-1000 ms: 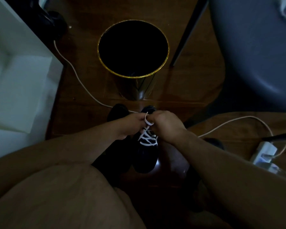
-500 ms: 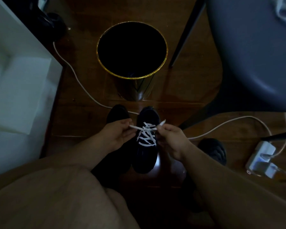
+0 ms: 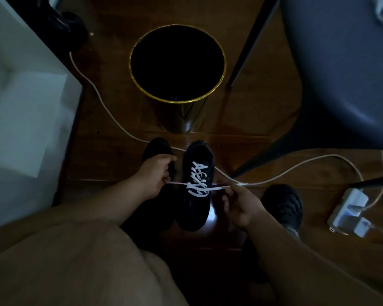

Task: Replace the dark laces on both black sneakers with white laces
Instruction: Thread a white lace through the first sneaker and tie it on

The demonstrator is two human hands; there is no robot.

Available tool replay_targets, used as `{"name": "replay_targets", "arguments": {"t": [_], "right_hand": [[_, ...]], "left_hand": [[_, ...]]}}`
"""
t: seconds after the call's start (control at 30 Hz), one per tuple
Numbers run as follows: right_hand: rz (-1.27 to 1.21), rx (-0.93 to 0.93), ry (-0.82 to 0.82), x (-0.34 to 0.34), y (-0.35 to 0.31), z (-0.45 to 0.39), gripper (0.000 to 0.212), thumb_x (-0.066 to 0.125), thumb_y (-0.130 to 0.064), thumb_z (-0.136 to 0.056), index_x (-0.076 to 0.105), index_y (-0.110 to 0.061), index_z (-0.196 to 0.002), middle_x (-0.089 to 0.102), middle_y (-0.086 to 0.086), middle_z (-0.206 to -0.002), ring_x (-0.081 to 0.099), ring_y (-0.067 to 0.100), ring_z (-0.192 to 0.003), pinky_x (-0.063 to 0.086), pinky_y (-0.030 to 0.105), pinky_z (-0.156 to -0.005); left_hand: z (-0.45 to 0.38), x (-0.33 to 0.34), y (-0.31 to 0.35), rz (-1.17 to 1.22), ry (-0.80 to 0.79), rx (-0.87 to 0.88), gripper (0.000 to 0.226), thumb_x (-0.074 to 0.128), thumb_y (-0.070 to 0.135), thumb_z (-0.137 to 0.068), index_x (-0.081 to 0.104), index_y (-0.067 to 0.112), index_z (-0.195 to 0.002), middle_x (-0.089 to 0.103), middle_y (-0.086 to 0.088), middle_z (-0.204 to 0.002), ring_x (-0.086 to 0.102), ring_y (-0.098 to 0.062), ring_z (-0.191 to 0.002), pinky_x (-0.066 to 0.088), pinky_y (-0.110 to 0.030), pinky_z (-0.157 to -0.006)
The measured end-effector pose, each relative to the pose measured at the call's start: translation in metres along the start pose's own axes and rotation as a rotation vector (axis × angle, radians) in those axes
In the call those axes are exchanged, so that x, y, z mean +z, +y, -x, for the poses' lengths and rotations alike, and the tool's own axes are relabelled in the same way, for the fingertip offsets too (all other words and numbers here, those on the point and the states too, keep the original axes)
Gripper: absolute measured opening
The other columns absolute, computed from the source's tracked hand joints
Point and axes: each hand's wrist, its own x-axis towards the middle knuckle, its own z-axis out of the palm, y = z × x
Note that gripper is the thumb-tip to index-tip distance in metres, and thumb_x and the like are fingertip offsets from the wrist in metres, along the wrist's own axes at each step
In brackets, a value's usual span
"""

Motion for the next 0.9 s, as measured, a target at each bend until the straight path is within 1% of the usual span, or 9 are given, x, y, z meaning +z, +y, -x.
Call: {"name": "replay_targets", "arguments": {"t": [0.13, 0.2, 0.3, 0.37, 0.47, 0.53, 0.63, 0.77, 0.9], "right_hand": [[-0.262, 0.022, -0.106, 0.016, -0.009, 0.013, 0.013, 0.055, -0.022, -0.105, 0.068, -0.017, -0.105, 0.072, -0.006, -0.069, 0.069, 0.013, -0.071, 0.054, 0.022, -0.066], [-0.317, -0.021, -0.138, 0.021, -0.010, 0.017, 0.018, 0.051, -0.022, -0.108, 0.066, -0.016, -0.116, 0.079, -0.002, -0.086, 0.073, 0.019, -0.093, 0.061, 0.027, -0.073], [-0.152, -0.088, -0.164, 0.030, -0.006, 0.020, 0.023, 0.044, -0.019, -0.110, 0.065, -0.018, -0.120, 0.078, 0.001, -0.108, 0.071, 0.020, -0.108, 0.055, 0.032, -0.088], [0.238, -0.289, -0.138, 0.032, 0.002, 0.020, 0.023, 0.048, -0.013, -0.107, 0.067, -0.022, -0.117, 0.077, 0.005, -0.112, 0.073, 0.018, -0.103, 0.056, 0.032, -0.089], [0.866, -0.629, -0.122, 0.027, 0.012, 0.021, 0.052, 0.058, -0.015, -0.103, 0.043, -0.040, -0.146, 0.069, -0.016, -0.106, 0.065, 0.002, -0.096, 0.052, 0.022, -0.084], [1.034, -0.747, -0.119, 0.022, 0.017, 0.016, 0.062, 0.062, -0.021, -0.102, 0.035, -0.043, -0.153, 0.067, -0.018, -0.107, 0.065, 0.003, -0.099, 0.052, 0.025, -0.087], [1.065, -0.784, -0.068, 0.024, 0.022, 0.011, 0.033, 0.061, -0.017, -0.102, 0.066, -0.030, -0.132, 0.072, -0.011, -0.107, 0.068, 0.009, -0.102, 0.050, 0.020, -0.082], [0.905, -0.654, -0.063, 0.034, 0.031, 0.007, 0.021, 0.060, -0.016, -0.103, 0.078, -0.026, -0.110, 0.076, -0.009, -0.093, 0.070, 0.008, -0.091, 0.053, 0.021, -0.077], [0.617, -0.435, -0.174, 0.052, 0.036, 0.005, 0.015, 0.063, -0.023, -0.103, 0.078, -0.019, -0.106, 0.080, 0.004, -0.094, 0.077, 0.023, -0.092, 0.062, 0.045, -0.087]], "left_hand": [[0.003, 0.025, -0.006, -1.001, -0.394, 0.424, 0.030, 0.067, 0.038, -0.102, 0.074, 0.026, -0.128, 0.064, 0.014, -0.110, 0.059, -0.002, -0.100, 0.049, -0.029, -0.093], [0.000, 0.036, -0.014, -1.271, -0.486, 0.563, 0.029, 0.069, 0.044, -0.099, 0.077, 0.030, -0.122, 0.068, 0.012, -0.104, 0.064, -0.007, -0.102, 0.054, -0.034, -0.092], [-0.003, 0.038, -0.023, -1.229, -0.485, 0.566, 0.020, 0.071, 0.042, -0.097, 0.082, 0.029, -0.106, 0.075, 0.011, -0.095, 0.068, -0.008, -0.091, 0.056, -0.035, -0.084], [-0.005, 0.037, -0.027, -1.196, -0.477, 0.544, 0.016, 0.073, 0.039, -0.096, 0.083, 0.026, -0.101, 0.073, 0.014, -0.092, 0.068, -0.007, -0.092, 0.055, -0.034, -0.084], [-0.004, 0.039, -0.028, -0.972, -0.427, 0.348, 0.016, 0.076, 0.031, -0.096, 0.081, 0.016, -0.099, 0.077, 0.003, -0.101, 0.071, -0.013, -0.099, 0.058, -0.038, -0.093], [-0.003, 0.038, -0.023, -0.729, -0.385, 0.165, 0.017, 0.078, 0.028, -0.095, 0.079, 0.013, -0.102, 0.077, -0.009, -0.104, 0.071, -0.021, -0.098, 0.056, -0.036, -0.082], [-0.003, 0.033, -0.018, -0.505, -0.370, 0.003, 0.007, 0.076, 0.026, -0.096, 0.074, 0.020, -0.100, 0.069, -0.002, -0.090, 0.057, -0.014, -0.074, 0.038, -0.028, -0.061], [0.003, 0.028, -0.019, -0.402, -0.418, -0.045, 0.002, 0.073, 0.024, -0.098, 0.075, 0.025, -0.097, 0.066, 0.011, -0.078, 0.046, -0.004, -0.061, 0.030, -0.022, -0.056], [0.006, 0.027, -0.018, -0.404, -0.418, -0.018, 0.004, 0.070, 0.025, -0.101, 0.074, 0.025, -0.102, 0.066, 0.016, -0.072, 0.045, -0.001, -0.057, 0.030, -0.022, -0.055]]}}
